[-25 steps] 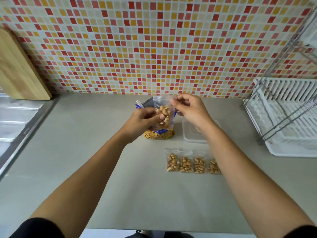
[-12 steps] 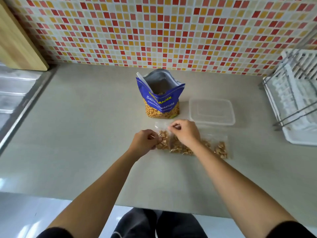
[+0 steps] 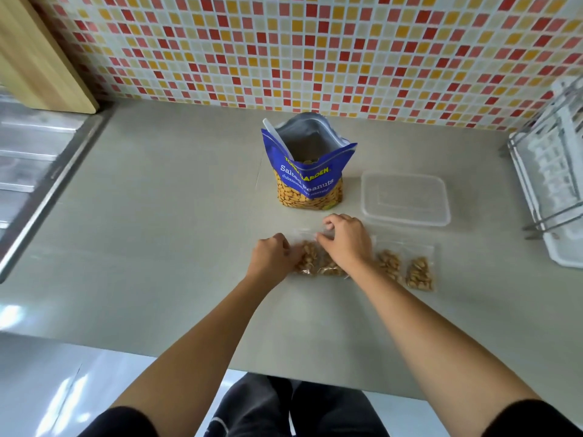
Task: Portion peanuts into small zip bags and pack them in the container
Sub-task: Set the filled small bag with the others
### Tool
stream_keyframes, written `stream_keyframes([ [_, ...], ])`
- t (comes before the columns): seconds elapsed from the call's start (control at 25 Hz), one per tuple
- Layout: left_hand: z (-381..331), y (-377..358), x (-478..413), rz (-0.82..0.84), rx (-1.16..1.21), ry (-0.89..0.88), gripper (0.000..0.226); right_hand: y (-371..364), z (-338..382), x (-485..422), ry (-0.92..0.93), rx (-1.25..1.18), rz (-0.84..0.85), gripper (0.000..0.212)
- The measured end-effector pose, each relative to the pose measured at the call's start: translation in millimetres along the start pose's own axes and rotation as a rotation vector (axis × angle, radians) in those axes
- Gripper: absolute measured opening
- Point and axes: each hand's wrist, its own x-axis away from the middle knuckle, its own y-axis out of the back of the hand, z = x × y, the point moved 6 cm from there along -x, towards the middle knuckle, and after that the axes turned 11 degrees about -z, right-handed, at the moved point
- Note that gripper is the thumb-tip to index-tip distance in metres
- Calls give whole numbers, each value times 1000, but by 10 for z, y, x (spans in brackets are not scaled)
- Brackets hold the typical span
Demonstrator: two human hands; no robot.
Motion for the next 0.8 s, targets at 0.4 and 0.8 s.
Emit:
stream_keyframes([
  [0.4,-674,1548,-380,-588,637,28,24,1170,789,-331,151,-434,-632,17],
  [0.8,-948,1657,-678,-310,413,-55,19,1046,841,-804,-62,-159,-270,26],
])
